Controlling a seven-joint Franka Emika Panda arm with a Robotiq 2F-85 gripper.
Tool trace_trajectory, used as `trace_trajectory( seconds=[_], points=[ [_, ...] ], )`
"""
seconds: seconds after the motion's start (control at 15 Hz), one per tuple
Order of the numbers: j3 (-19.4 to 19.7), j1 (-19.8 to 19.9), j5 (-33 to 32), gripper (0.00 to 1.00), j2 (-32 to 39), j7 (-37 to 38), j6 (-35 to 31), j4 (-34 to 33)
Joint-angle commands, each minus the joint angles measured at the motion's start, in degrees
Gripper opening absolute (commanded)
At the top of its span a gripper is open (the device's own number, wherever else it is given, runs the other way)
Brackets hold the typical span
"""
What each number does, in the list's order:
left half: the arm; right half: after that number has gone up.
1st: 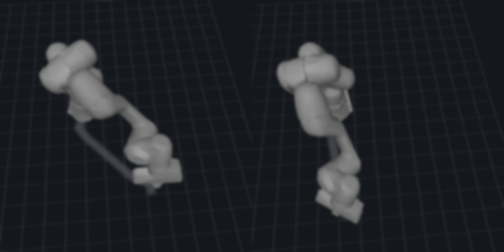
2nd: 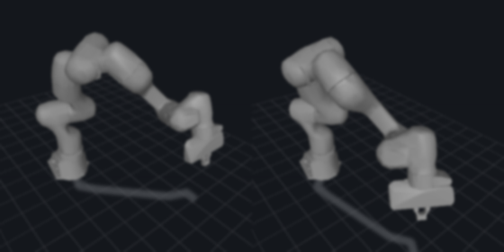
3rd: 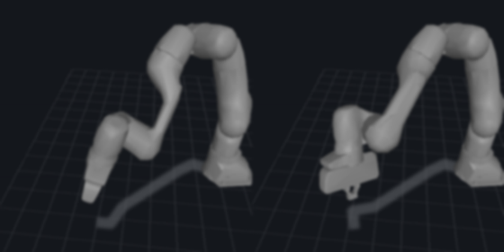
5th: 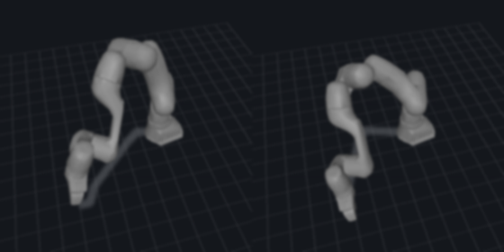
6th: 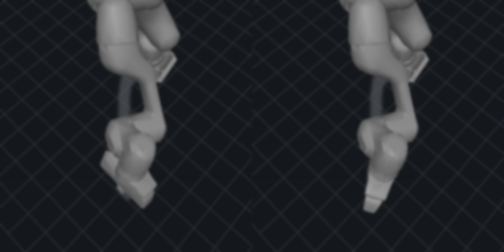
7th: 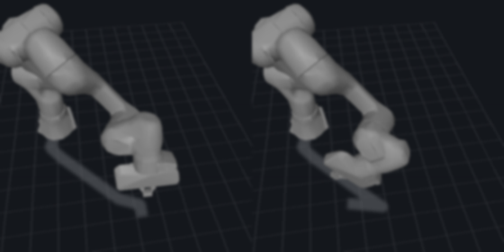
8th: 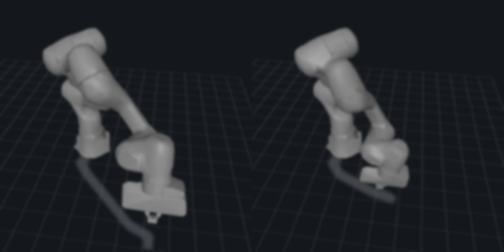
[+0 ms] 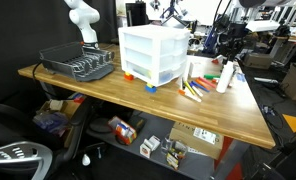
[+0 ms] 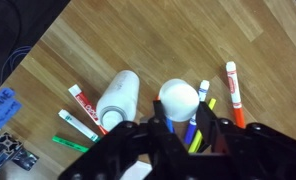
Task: Pick up the lid from the table and close the bottle
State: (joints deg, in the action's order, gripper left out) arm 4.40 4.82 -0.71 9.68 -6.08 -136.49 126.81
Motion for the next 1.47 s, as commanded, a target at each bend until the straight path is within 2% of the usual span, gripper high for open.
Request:
trace_trajectory(
  seconds=[0.0,0.53,0.67,0.73,0.87,1.4],
  points=[
    [1.0,1.2,-1.0,0.12,-2.3,-2.3,2.1,0.7],
    [2.7,3.2,0.3,0.12,-5.0,-9.3,3.0,0.4],
    [2.4,3.5,1.9,0.12,-4.8,-14.2,4.4,0.2],
    [2.6,3.1,0.2,0.37,-4.3,-9.9,2.8,-0.1],
    [2.6,3.1,0.7,0.37,-4.3,-11.9,3.5,-0.1],
    [2.5,3.1,0.8,0.37,-4.3,-12.3,3.7,-0.1]
  ],
)
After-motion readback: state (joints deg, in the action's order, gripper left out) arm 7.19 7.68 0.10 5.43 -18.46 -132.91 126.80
